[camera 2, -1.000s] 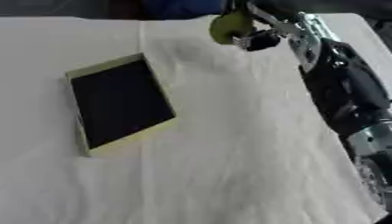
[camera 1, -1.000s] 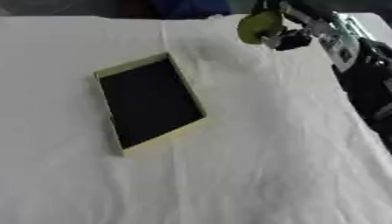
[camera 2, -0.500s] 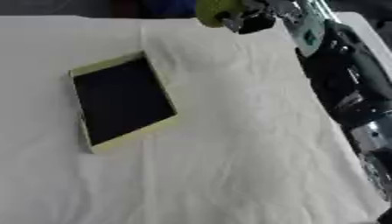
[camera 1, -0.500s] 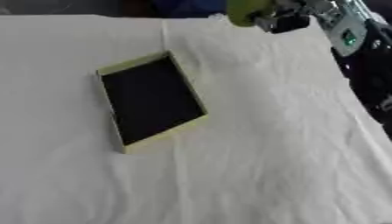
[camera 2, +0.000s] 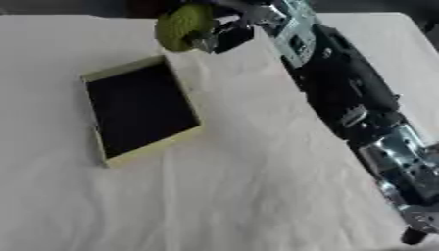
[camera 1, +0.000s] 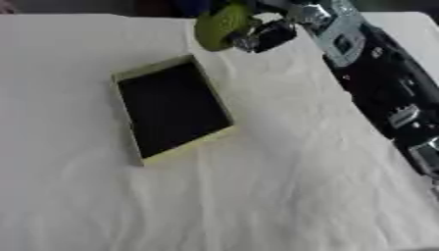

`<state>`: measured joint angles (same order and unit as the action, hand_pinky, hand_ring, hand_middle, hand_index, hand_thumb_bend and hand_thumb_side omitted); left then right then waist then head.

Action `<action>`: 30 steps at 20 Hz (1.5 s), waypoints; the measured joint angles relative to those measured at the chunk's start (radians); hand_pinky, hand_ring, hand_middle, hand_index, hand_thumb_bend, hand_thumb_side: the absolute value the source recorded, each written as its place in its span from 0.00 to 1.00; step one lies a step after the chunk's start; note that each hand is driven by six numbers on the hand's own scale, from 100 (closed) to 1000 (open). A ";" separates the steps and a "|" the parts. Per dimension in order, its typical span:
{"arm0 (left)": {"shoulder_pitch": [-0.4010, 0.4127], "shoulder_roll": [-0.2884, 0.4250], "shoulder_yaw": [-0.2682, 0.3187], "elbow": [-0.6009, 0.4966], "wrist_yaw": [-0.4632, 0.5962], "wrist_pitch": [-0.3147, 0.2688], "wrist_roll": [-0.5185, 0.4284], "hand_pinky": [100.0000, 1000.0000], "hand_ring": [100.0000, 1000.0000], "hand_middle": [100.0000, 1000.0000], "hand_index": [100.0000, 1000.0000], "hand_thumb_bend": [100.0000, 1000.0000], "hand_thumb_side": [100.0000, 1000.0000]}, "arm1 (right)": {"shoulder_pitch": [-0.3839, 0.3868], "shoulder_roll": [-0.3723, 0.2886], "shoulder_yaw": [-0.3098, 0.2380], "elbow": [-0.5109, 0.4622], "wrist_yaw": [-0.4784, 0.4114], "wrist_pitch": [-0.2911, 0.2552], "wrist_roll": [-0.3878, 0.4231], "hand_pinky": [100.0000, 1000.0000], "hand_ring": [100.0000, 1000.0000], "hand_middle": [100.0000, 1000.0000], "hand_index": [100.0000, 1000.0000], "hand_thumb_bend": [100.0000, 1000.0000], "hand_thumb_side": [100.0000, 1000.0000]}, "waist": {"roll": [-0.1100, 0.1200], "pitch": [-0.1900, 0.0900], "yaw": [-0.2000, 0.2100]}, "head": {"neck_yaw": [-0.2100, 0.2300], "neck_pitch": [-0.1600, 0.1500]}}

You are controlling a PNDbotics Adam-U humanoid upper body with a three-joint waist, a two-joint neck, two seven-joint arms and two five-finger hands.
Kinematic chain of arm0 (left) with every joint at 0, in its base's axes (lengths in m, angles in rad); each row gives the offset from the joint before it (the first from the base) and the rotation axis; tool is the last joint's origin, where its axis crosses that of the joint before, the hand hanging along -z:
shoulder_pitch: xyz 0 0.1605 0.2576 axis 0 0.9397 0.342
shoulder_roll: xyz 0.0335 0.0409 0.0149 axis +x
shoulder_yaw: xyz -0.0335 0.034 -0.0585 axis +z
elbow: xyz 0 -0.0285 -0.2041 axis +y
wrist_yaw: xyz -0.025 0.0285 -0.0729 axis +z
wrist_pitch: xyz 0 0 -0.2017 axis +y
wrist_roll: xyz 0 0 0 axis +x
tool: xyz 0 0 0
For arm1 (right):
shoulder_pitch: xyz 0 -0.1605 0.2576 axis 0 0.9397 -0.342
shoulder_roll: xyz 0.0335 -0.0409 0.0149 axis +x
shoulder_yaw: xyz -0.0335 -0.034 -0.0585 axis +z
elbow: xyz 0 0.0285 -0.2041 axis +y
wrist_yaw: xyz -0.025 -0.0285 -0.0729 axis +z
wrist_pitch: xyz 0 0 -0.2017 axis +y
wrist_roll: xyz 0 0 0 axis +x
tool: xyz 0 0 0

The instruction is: Pick up objects on the table and place them in the box.

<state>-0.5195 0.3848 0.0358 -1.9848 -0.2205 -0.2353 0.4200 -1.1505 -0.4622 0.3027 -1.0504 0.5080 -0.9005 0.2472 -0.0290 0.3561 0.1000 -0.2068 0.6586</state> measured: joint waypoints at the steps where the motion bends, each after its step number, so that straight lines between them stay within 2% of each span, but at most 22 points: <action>1: -0.001 0.000 -0.001 0.000 0.000 -0.001 0.000 0.69 0.64 0.58 0.77 0.41 0.00 | 0.001 0.012 0.003 -0.008 -0.017 0.004 0.014 0.57 0.60 0.57 0.64 0.00 0.00 | 0.000 -0.001 0.002 | -0.002 0.000; 7: -0.005 -0.008 -0.001 0.000 0.000 -0.005 -0.002 0.69 0.63 0.58 0.77 0.41 0.00 | 0.007 0.080 0.002 -0.022 -0.076 0.053 0.065 0.56 0.59 0.57 0.64 0.00 0.00 | 0.002 -0.004 0.010 | -0.012 0.000; 19: -0.008 -0.017 -0.002 0.000 0.001 -0.007 -0.003 0.69 0.63 0.58 0.76 0.41 0.00 | 0.039 0.170 -0.046 0.017 -0.086 0.138 0.150 0.58 0.60 0.57 0.64 0.00 0.00 | -0.002 -0.004 0.020 | -0.017 0.000; 30: -0.009 -0.023 -0.002 0.000 0.002 -0.009 -0.005 0.69 0.63 0.58 0.76 0.40 0.00 | 0.074 0.247 -0.069 0.082 0.037 0.144 0.156 0.59 0.61 0.57 0.65 0.00 0.00 | -0.003 0.001 0.029 | -0.020 0.000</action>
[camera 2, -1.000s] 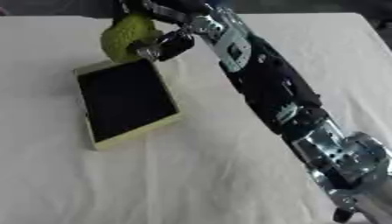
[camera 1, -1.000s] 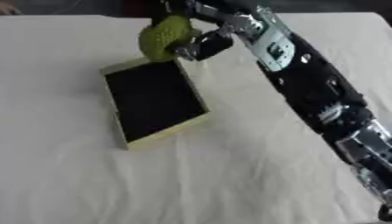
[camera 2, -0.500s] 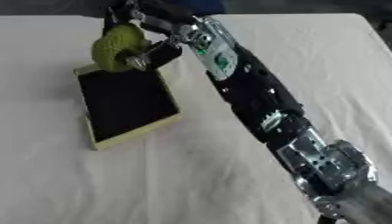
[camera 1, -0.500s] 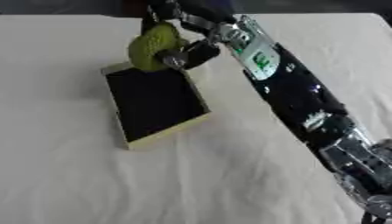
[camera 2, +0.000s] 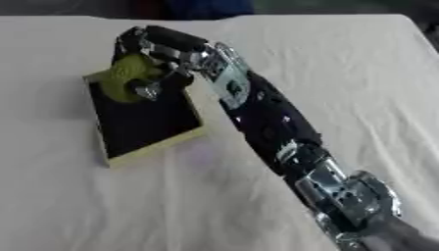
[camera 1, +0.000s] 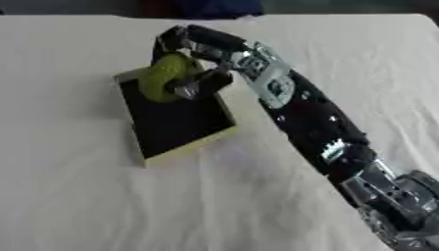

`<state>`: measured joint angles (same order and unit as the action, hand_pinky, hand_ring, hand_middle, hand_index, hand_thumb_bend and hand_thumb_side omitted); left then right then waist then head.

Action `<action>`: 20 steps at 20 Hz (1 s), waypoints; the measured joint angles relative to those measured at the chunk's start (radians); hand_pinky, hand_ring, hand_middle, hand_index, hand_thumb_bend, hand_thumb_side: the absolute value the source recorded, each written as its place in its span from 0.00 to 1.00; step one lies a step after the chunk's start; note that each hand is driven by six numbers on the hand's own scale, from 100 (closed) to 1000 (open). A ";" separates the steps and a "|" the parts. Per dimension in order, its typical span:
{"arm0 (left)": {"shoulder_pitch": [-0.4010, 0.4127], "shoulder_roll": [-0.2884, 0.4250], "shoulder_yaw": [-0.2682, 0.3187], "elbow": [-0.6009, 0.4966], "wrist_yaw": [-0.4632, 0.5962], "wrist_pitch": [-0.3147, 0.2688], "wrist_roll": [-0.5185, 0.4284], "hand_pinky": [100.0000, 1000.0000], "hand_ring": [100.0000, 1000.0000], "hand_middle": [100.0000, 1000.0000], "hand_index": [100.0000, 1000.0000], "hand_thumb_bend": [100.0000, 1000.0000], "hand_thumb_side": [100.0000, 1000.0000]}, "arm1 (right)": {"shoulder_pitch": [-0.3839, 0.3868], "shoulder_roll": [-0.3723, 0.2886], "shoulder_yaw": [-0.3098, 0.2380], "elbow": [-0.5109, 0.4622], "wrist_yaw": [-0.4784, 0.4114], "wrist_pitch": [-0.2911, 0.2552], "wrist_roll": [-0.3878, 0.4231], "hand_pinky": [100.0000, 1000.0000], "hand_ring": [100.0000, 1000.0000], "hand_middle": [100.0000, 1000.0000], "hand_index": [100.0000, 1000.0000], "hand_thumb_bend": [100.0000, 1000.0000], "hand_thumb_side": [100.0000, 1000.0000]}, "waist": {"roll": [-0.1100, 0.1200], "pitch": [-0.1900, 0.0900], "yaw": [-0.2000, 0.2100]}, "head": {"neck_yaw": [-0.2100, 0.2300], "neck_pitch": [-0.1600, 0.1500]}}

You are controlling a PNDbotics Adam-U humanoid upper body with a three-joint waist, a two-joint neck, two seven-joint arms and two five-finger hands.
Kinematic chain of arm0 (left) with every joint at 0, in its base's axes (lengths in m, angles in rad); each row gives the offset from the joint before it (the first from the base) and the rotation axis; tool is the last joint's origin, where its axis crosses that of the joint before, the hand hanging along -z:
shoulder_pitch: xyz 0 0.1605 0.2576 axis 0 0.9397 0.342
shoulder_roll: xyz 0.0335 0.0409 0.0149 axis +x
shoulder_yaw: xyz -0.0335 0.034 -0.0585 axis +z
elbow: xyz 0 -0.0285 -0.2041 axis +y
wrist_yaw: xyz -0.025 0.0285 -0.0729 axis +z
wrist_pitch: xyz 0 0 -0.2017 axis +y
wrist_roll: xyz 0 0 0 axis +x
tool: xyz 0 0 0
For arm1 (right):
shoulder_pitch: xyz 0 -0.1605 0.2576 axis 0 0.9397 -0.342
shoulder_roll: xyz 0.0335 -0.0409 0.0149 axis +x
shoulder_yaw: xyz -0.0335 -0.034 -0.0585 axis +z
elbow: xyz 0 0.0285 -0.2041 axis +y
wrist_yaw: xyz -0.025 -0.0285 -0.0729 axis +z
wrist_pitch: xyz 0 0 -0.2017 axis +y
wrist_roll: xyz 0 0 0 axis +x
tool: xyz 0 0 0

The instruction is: Pick up objects on the table and place them in the box.

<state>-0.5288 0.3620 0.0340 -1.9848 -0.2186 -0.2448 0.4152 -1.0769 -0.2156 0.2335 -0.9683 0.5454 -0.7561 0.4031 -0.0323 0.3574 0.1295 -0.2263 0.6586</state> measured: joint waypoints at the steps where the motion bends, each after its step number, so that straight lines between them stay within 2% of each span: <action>1: 0.000 -0.003 0.000 0.000 0.000 0.000 0.000 0.69 0.63 0.58 0.76 0.40 0.00 | 0.003 0.005 -0.001 0.006 0.017 -0.002 -0.002 0.60 0.63 0.58 0.67 0.00 0.00 | 0.000 0.000 0.001 | 0.000 0.000; 5: 0.000 -0.003 0.000 0.000 0.002 -0.001 0.000 0.69 0.63 0.58 0.76 0.40 0.00 | 0.008 0.015 -0.010 0.030 0.092 -0.013 -0.013 0.66 0.70 0.63 0.74 0.00 0.03 | -0.001 0.002 0.001 | 0.000 0.000; 6: 0.000 -0.003 0.000 0.000 0.003 -0.001 0.000 0.69 0.63 0.58 0.76 0.40 0.00 | 0.010 0.015 -0.011 0.034 0.112 -0.017 -0.017 0.71 0.76 0.70 0.80 0.00 0.05 | -0.001 0.002 0.001 | 0.001 0.000; 7: 0.000 -0.003 0.000 0.000 0.004 -0.001 0.000 0.69 0.63 0.58 0.76 0.40 0.00 | 0.011 0.015 -0.012 0.035 0.131 -0.020 -0.020 0.72 0.76 0.71 0.81 0.00 0.05 | -0.001 0.002 0.001 | 0.001 0.000; 8: 0.000 -0.003 0.000 0.000 0.004 -0.001 0.000 0.69 0.63 0.58 0.76 0.40 0.00 | 0.012 0.015 -0.012 0.034 0.150 -0.024 -0.024 0.75 0.81 0.76 0.85 0.00 0.04 | -0.001 0.003 0.001 | 0.002 0.000; 13: 0.000 -0.003 0.000 0.000 0.004 -0.001 0.000 0.69 0.63 0.58 0.76 0.40 0.00 | 0.012 0.011 -0.026 -0.012 0.201 -0.062 -0.062 0.78 0.84 0.79 0.88 0.00 0.00 | -0.001 0.003 -0.006 | 0.005 0.000; 16: 0.001 -0.003 0.000 0.000 0.004 -0.001 0.000 0.69 0.63 0.58 0.76 0.40 0.00 | 0.009 -0.007 -0.050 -0.064 0.171 -0.084 -0.084 0.78 0.84 0.79 0.88 0.00 0.00 | 0.000 0.001 -0.013 | 0.009 0.000; 20: 0.011 -0.003 0.000 0.000 0.004 0.000 0.002 0.69 0.63 0.58 0.76 0.41 0.00 | 0.004 -0.064 -0.082 -0.155 0.032 -0.076 -0.081 0.79 0.84 0.77 0.89 0.00 0.00 | 0.000 -0.008 -0.025 | 0.020 0.001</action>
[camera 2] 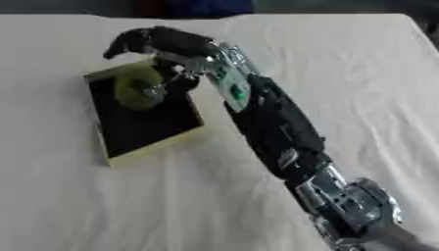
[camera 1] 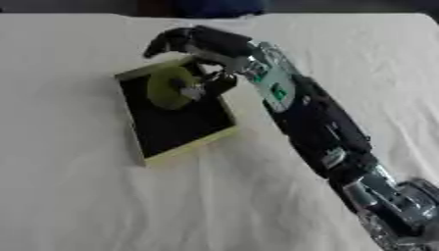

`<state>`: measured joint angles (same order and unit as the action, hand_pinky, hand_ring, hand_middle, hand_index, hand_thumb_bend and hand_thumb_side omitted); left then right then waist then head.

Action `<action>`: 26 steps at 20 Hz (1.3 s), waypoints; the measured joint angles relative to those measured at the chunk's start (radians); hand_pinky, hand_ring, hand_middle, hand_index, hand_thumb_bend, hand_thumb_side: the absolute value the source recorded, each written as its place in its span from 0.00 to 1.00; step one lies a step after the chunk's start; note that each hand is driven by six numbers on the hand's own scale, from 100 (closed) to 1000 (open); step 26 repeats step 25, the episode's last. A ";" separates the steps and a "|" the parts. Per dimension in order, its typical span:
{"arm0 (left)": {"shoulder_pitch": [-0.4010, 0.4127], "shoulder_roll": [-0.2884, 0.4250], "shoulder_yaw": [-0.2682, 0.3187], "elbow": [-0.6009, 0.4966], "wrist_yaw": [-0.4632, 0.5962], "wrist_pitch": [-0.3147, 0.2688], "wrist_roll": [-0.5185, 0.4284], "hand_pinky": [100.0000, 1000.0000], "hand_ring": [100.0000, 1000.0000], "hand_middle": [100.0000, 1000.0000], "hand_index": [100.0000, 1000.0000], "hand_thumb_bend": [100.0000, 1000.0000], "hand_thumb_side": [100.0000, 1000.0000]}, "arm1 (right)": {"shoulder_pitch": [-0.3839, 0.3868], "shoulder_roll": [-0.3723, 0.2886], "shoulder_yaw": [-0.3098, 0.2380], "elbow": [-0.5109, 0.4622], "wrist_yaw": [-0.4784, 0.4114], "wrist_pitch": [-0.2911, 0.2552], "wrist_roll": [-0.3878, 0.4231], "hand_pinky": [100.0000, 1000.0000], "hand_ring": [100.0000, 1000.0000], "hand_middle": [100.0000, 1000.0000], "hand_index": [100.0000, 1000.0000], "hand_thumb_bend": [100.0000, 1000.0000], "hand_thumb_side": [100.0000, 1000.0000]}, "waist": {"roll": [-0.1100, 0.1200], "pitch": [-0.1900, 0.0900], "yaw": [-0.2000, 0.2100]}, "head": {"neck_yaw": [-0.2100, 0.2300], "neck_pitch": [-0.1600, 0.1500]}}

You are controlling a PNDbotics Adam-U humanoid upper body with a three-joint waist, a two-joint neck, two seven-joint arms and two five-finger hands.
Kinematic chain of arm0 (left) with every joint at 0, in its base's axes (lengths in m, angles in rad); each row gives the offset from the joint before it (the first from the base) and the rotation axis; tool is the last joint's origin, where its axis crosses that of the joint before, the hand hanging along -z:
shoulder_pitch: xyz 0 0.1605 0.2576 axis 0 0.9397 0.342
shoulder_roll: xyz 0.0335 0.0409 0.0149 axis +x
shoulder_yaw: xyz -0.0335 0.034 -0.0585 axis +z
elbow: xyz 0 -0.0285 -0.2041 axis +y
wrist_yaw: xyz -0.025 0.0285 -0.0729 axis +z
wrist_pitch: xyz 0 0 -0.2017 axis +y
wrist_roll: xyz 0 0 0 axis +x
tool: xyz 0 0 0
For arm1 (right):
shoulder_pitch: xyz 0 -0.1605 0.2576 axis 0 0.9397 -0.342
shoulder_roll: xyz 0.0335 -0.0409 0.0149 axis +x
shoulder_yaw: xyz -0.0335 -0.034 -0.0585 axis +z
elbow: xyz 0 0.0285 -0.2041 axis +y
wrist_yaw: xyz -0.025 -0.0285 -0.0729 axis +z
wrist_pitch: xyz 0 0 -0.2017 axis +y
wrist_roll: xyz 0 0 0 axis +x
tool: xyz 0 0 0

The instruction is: Pick up objects on the table and place them in the box.

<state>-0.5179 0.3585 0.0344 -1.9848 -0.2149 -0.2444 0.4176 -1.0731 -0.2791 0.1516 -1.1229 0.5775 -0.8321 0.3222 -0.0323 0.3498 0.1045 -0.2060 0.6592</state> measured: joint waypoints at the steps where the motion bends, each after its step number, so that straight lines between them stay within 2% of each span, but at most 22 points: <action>1: 0.003 0.000 0.000 0.000 0.000 0.001 0.001 0.69 0.63 0.58 0.76 0.40 0.00 | 0.001 -0.019 -0.010 -0.029 -0.051 0.015 0.003 0.79 0.84 0.77 0.89 0.00 0.00 | 0.000 -0.002 -0.004 | 0.004 0.000; 5: 0.015 0.000 0.001 0.000 -0.005 0.004 0.005 0.69 0.63 0.58 0.76 0.40 0.00 | 0.030 -0.109 -0.050 -0.173 -0.306 0.125 0.011 0.79 0.82 0.75 0.88 0.00 0.00 | 0.000 -0.013 -0.020 | 0.018 0.009; 10: 0.026 0.002 0.004 0.000 -0.007 0.006 0.009 0.69 0.63 0.58 0.76 0.40 0.00 | 0.098 -0.263 -0.109 -0.360 -0.610 0.264 -0.010 0.81 0.82 0.73 0.88 0.00 0.00 | 0.000 -0.027 -0.043 | 0.037 0.018; 11: 0.027 0.002 0.005 0.000 -0.009 0.007 0.010 0.69 0.63 0.58 0.76 0.40 0.00 | 0.120 -0.293 -0.123 -0.390 -0.661 0.284 -0.019 0.81 0.82 0.73 0.88 0.00 0.07 | 0.000 -0.027 -0.046 | 0.041 0.018; 12: 0.030 0.002 0.006 0.000 -0.010 0.008 0.011 0.69 0.63 0.58 0.76 0.40 0.00 | 0.146 -0.324 -0.137 -0.418 -0.710 0.300 -0.030 0.82 0.82 0.73 0.88 0.00 0.09 | 0.001 -0.027 -0.049 | 0.046 0.018; 13: 0.033 0.003 0.006 0.000 -0.011 0.009 0.012 0.69 0.63 0.58 0.76 0.40 0.00 | 0.174 -0.353 -0.153 -0.445 -0.758 0.314 -0.042 0.82 0.82 0.73 0.88 0.00 0.19 | 0.002 -0.027 -0.051 | 0.050 0.018; 15: 0.035 0.009 0.007 0.000 -0.014 0.011 0.015 0.69 0.63 0.58 0.76 0.40 0.00 | 0.235 -0.407 -0.187 -0.502 -0.851 0.332 -0.068 0.83 0.83 0.74 0.88 0.00 0.26 | 0.006 -0.027 -0.058 | 0.059 0.020; 19: 0.039 0.011 0.013 0.000 -0.016 0.014 0.021 0.69 0.63 0.58 0.76 0.40 0.00 | 0.358 -0.487 -0.255 -0.611 -0.995 0.338 -0.130 0.83 0.83 0.74 0.88 0.00 0.33 | 0.014 -0.027 -0.072 | 0.083 0.025; 22: 0.043 0.016 0.015 0.000 -0.018 0.017 0.025 0.69 0.63 0.58 0.76 0.40 0.00 | 0.457 -0.520 -0.299 -0.675 -1.055 0.334 -0.168 0.83 0.83 0.74 0.88 0.00 0.35 | 0.021 -0.024 -0.080 | 0.102 0.025; 24: 0.043 0.020 0.018 0.000 -0.019 0.019 0.028 0.69 0.63 0.58 0.76 0.40 0.00 | 0.515 -0.528 -0.323 -0.709 -1.081 0.329 -0.186 0.84 0.83 0.73 0.89 0.00 0.41 | 0.026 -0.023 -0.084 | 0.112 0.025; 26: 0.043 0.020 0.019 0.000 -0.019 0.020 0.029 0.69 0.63 0.58 0.76 0.39 0.00 | 0.541 -0.529 -0.335 -0.722 -1.091 0.328 -0.192 0.84 0.83 0.73 0.89 0.00 0.43 | 0.027 -0.023 -0.086 | 0.117 0.025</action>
